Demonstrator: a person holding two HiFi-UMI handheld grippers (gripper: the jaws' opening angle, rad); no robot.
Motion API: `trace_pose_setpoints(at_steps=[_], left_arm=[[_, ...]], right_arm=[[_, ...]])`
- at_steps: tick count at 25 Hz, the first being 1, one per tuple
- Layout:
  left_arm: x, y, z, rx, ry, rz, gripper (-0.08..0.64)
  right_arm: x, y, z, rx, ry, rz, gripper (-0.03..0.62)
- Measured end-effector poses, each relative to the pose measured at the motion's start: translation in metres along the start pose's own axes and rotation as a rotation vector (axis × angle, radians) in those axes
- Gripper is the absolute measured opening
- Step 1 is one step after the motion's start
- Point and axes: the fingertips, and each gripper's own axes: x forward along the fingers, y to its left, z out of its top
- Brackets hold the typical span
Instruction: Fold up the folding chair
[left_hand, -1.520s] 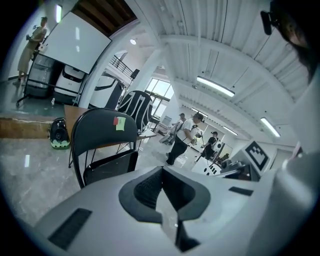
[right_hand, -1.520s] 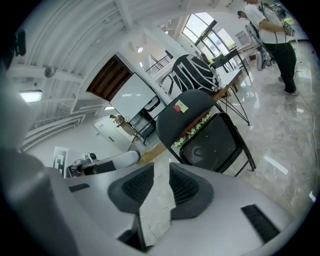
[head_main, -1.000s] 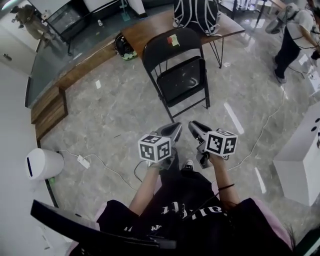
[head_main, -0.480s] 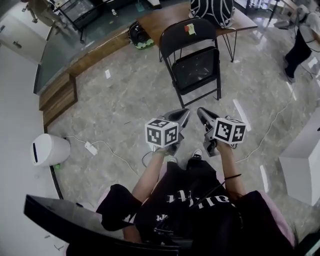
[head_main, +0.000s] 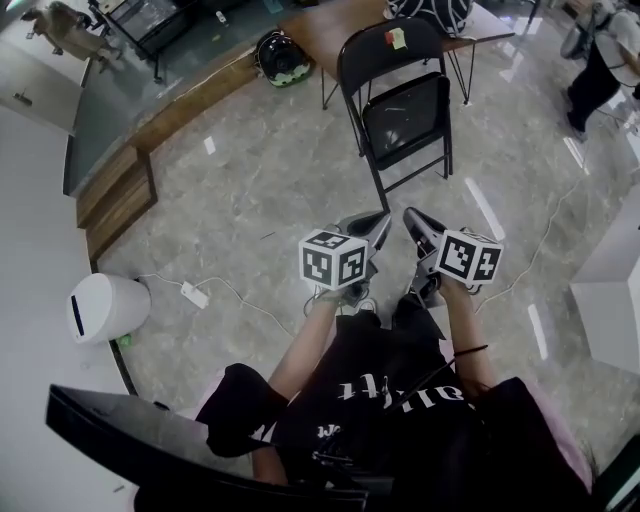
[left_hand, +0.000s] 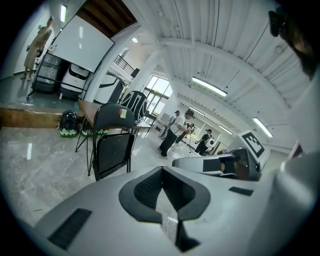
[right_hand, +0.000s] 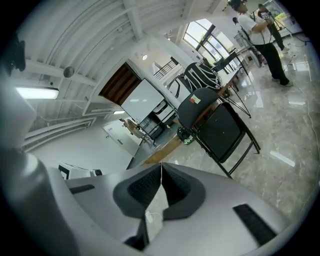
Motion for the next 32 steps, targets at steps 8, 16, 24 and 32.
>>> trace_pose_setpoints(at_steps=[8, 16, 24, 32], left_arm=[[-0.015, -0.003, -0.021, -0.027, 0.005, -0.064, 0.003], [-0.027, -0.026, -0.007, -0.018, -0.05, -0.073, 0.003], [-0.019, -0.043, 0.0, -0.018, -0.071, -0.03, 0.003], [-0.003, -0.056, 0.005, -0.003, -0.081, -0.006, 0.003]], right_arm=[[-0.01, 0.015, -0.035, -0.024, 0.006, -0.047, 0.014], [-0.025, 0.028, -0.024, -0.064, -0.002, -0.036, 0.014], [-0.042, 0.019, -0.017, -0.075, 0.023, -0.009, 0.014], [-0.056, 0.004, -0.001, -0.086, 0.012, 0.008, 0.014]])
